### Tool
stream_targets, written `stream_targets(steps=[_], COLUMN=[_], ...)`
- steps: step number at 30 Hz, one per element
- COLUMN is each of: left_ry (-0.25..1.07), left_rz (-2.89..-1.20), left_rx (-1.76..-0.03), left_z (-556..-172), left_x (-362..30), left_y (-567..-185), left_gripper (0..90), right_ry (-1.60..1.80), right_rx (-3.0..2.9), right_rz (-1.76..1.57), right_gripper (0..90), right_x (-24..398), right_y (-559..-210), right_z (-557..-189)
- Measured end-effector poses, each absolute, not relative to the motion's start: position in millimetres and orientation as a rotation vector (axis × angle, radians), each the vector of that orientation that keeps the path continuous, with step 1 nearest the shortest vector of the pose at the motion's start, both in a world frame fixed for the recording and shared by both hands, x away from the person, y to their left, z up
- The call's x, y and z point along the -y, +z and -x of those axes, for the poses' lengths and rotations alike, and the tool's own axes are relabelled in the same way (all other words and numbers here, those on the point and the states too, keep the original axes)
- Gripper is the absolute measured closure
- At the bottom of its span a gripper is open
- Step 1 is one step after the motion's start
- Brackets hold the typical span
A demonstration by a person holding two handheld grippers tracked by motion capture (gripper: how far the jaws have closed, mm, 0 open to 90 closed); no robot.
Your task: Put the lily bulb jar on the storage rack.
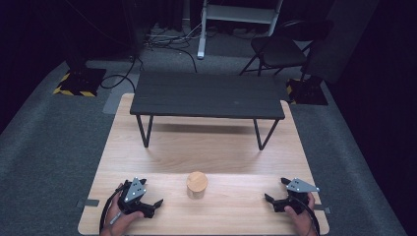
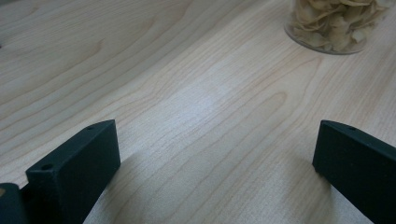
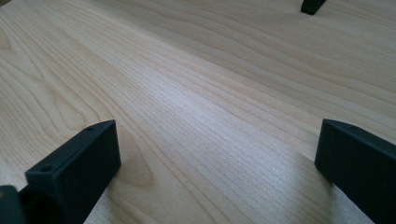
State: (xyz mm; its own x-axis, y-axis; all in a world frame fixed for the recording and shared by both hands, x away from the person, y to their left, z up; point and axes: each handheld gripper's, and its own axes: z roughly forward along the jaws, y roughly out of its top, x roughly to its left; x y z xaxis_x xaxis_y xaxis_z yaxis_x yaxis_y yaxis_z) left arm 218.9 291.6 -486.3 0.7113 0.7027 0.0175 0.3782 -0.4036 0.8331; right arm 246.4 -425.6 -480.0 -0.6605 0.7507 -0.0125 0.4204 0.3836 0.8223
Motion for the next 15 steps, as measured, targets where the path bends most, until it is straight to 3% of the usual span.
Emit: stream_targets(steps=[9, 15], left_ry=[0.412, 0.377], left_rz=[-2.065, -2.090], left_rx=[-0.602, -0.571], left_z=[-227.1, -246.3], left_x=[-285.5, -256.9], left_y=[-455.2, -435.0], left_gripper=[0.6, 0.8], right_ry=[1.178, 1.177], right_rx=[-2.263, -2.263], right_rz=[-1.016, -1.015], right_gripper=[0.0, 0.0], right_x=[425.4, 425.4], right_y=[-480.0, -480.0], right_z=[-246.2, -246.1])
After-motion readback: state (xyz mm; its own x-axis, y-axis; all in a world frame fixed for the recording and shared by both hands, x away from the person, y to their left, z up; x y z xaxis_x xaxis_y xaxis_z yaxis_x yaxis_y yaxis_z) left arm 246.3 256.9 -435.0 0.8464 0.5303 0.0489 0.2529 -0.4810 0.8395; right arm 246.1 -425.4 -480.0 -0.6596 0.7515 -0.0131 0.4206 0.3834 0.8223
